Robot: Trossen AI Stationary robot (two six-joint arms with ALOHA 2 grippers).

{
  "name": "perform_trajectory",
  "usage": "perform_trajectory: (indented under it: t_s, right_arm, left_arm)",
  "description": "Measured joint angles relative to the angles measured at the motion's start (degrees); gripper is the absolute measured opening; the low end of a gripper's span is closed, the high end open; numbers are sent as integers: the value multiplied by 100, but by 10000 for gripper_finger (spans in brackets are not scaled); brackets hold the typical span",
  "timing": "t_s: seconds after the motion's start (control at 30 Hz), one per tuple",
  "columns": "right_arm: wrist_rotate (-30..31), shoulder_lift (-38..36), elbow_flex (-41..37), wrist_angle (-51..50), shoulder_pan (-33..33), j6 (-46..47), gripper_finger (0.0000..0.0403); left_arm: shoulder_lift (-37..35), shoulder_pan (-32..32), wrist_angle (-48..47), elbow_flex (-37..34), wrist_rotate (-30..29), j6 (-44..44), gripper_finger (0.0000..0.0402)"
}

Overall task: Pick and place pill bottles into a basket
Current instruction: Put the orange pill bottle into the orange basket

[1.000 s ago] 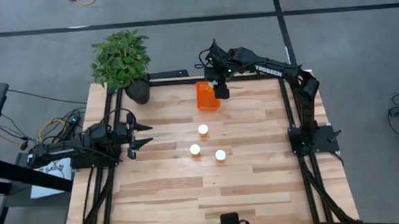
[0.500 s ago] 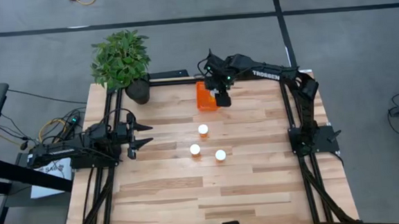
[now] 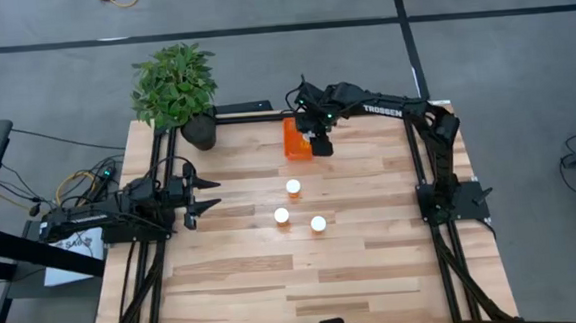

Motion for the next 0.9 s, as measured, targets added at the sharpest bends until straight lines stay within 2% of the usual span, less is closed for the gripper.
perform_trajectory:
  t_s: [0.23,0.5,0.9]
  right_arm:
    - [-16,33,3,180,-119,-2,204]
    - [2,514,13,221,-200,-48,206]
    - [-16,984,43,126,15,-179,206]
  left_arm:
    - [2,-2,1,0,-2,0,209]
    - [1,-2,2,0,-5,0,209]
    - [0,-2,-13,0,-138,0,209]
